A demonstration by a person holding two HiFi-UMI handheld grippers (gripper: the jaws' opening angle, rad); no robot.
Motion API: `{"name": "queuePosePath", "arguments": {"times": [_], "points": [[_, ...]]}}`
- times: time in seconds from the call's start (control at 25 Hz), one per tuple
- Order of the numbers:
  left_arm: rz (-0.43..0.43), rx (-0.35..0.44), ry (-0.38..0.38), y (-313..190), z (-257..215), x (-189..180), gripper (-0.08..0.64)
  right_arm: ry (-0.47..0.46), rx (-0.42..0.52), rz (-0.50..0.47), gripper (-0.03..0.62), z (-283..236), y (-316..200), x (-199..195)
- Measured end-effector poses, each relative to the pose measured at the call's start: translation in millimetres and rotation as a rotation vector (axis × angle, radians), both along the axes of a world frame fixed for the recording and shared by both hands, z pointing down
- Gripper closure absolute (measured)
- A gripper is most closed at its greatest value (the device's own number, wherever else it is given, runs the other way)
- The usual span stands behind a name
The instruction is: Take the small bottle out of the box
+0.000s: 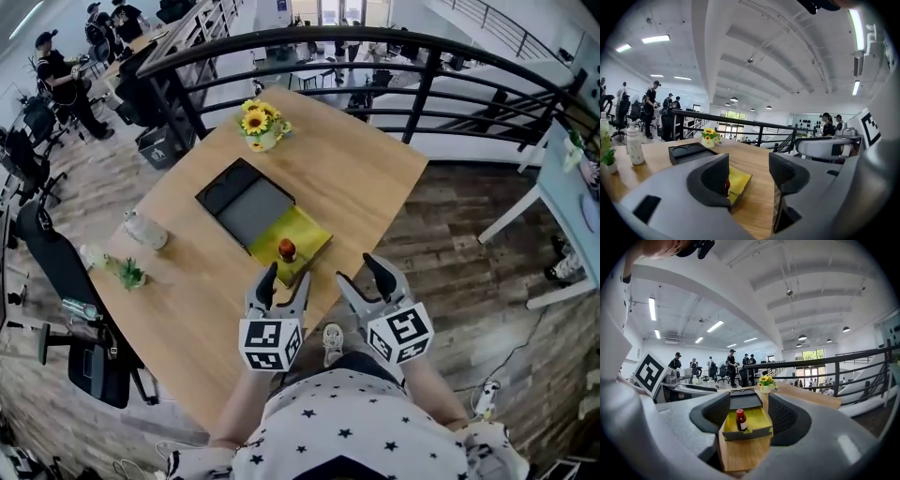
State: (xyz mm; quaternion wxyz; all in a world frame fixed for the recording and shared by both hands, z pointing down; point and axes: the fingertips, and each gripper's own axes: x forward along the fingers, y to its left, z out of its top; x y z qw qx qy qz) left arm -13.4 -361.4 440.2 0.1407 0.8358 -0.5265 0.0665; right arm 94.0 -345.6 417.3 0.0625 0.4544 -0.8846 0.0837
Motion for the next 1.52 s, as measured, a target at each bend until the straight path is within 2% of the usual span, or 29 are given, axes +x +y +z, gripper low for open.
{"name": "queuePosePath", "arguments": {"times": [0.56,1.08,1.52], "points": [[-0.120,-0.075,-0.034,-54.3,40.6,3.7,0.314,-0.020,-0.027,-0.112,0.354,17.2,-71.6,5.0],[-0.220,-0.173,-0.051,-80.9,81.9,-14.8,0.314,-0.029,-0.093,-0.188,0.354,44.0,-111.7,-6.7],[-0.234,-0.278,-0.110,-99.6,117.1,-22.8,0.322,-0.041,-0.147,-0.224,0.354,63.7,-131.9,-23.0]]}}
